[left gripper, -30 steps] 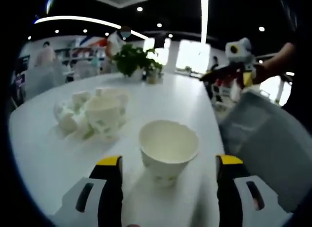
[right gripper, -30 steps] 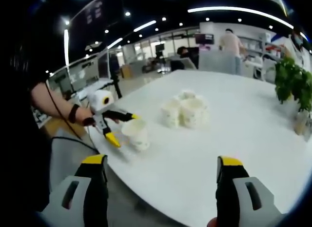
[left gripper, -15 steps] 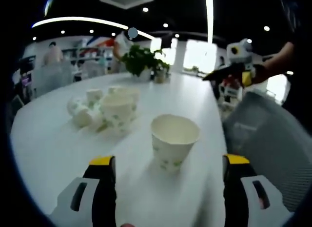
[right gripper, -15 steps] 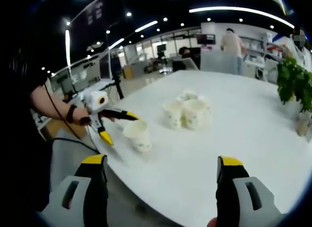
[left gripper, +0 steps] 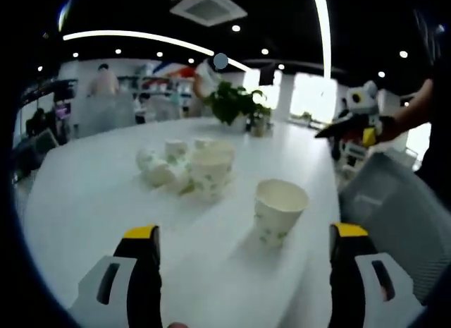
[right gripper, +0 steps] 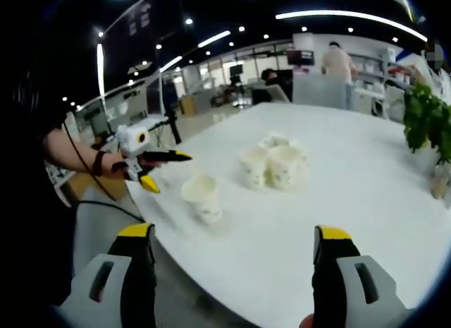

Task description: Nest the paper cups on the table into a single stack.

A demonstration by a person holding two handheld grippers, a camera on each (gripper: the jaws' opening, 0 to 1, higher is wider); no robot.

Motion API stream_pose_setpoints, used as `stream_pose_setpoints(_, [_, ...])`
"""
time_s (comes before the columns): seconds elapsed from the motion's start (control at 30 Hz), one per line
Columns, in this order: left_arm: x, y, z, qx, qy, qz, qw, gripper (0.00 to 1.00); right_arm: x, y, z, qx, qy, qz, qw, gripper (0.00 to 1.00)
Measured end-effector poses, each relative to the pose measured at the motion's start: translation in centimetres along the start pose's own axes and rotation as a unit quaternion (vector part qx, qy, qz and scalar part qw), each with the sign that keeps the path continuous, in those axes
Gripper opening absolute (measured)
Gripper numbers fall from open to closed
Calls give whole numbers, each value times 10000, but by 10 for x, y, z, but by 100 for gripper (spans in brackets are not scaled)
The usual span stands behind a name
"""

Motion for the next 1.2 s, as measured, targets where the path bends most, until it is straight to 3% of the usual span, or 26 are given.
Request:
stream_pose_setpoints(0.23, [18, 11, 1, 64, -123, 247, 9996, 98, 10, -3, 5, -67, -2, 120, 9999, 90])
stream_pose_setpoints(0.57, [20, 18, 4, 156, -149, 330, 9992, 98, 35, -23, 14, -88, 229, 163, 9996, 85])
stream_pose_setpoints(0.7, [18, 20, 4, 238, -56, 356, 9991, 98, 42, -38, 19, -28, 758, -43, 9971, 78])
stream_pose_setpoints(0.8, [22, 23, 6, 251, 88, 541, 9982, 98, 47, -50, 25, 40, 944, -146, 9954, 74])
stream_pose_setpoints(1.03, [16, 30, 4, 331, 141, 433, 9984, 98, 60, -75, 43, 137, 1387, -362, 9896, 65])
stream_pose_setpoints(1.2, [14, 36, -2, 450, 208, 353, 9981, 98, 73, -99, 52, 316, 1989, -542, 9780, 58])
Point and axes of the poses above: the point that each gripper's makers call its tool centre point, and the gripper's own axes: y roughly backward along the fingers, z roughly to its right, x roughly out of its top, the point moved 4 cm from there along y, roughly backward along the fingers, and after that the axes turned 6 degrees about -x, right-handed, at the moved point
